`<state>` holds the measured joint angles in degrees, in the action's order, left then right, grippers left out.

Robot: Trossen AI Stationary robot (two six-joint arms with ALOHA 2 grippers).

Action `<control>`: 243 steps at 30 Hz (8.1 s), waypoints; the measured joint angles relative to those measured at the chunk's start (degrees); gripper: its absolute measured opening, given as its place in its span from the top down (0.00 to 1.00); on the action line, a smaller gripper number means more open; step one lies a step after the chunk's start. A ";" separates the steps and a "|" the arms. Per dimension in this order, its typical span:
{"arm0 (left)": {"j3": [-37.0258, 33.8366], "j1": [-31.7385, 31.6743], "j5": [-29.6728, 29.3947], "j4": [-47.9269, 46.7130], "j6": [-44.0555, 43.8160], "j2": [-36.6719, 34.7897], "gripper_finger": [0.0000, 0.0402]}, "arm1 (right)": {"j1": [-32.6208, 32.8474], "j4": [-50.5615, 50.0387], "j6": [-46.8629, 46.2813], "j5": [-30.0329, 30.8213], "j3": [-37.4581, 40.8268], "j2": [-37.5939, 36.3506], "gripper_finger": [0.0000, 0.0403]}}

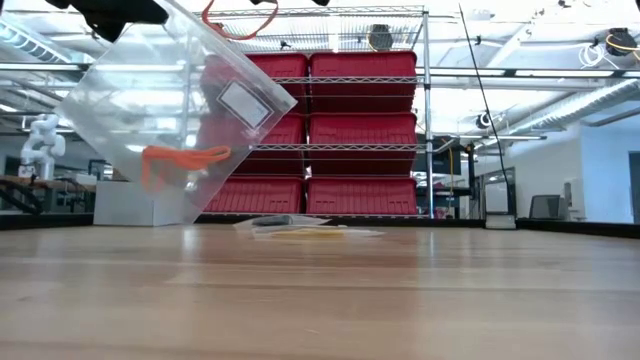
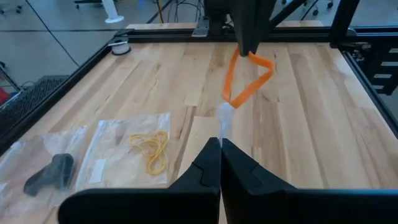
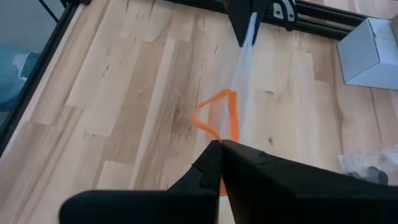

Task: Sort rubber bands
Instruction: Put the left orange rubber band into the transparent zip bag, then close the transparent zip bag

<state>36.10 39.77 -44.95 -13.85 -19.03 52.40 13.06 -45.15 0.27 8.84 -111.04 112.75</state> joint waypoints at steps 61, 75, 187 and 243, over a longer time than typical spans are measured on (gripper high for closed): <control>0.00 0.87 -0.96 0.07 0.46 0.00 1.00 | 0.39 -4.89 -23.66 3.21 0.33 1.64 1.00; 0.11 0.85 -0.56 4.48 4.44 2.10 1.00 | -0.38 3.83 -15.65 -0.21 0.34 4.05 1.00; 0.07 0.87 -3.25 9.96 8.41 1.97 1.00 | 7.54 83.01 -15.42 18.28 57.29 -7.85 0.93; 0.07 0.67 -17.64 6.82 2.91 5.44 0.60 | 10.83 -20.72 -49.86 9.95 21.89 -7.32 0.90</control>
<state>36.16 40.43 -62.59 -7.03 -16.12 57.84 23.89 -65.87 -49.59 18.79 -89.15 105.43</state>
